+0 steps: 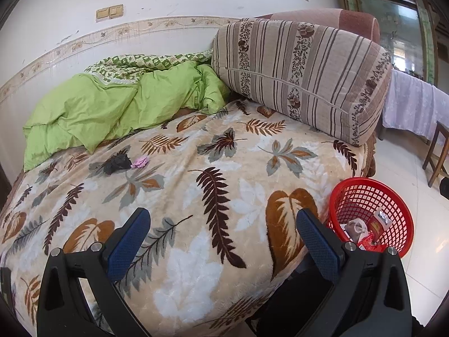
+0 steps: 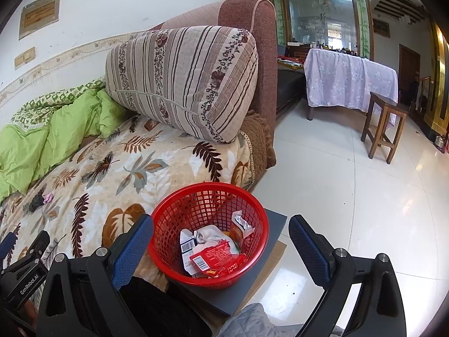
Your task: Collect trash
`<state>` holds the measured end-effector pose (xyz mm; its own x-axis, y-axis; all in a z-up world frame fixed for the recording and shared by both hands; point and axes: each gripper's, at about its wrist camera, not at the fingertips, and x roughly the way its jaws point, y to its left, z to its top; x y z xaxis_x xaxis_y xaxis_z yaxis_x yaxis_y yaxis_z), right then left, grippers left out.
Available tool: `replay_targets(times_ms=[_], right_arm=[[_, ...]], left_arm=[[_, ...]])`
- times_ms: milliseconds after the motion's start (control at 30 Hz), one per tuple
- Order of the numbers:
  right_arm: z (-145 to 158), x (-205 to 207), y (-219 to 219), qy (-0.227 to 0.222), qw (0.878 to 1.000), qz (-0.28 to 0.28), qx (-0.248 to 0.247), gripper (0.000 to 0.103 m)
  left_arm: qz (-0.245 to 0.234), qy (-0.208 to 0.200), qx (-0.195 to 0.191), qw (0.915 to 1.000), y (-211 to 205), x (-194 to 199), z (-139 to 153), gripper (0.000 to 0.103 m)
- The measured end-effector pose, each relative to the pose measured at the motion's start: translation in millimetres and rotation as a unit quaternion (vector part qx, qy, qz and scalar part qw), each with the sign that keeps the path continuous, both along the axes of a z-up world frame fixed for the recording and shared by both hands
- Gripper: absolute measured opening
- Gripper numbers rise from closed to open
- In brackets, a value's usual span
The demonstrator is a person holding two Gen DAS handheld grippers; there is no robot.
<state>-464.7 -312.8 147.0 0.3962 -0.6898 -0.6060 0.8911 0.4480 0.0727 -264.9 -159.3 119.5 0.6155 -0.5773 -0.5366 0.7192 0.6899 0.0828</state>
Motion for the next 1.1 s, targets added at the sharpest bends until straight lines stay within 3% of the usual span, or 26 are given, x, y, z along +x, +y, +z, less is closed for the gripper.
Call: replay_targets(times_ms=[1100], right_arm=[[-4.2, 8.6, -1.0, 0.018, 1.0, 0.007, 0.005, 0.098]], left_arm=[[-0.003, 0.004, -0.006, 1.0, 0.6, 2.7, -0.4, 0.103]])
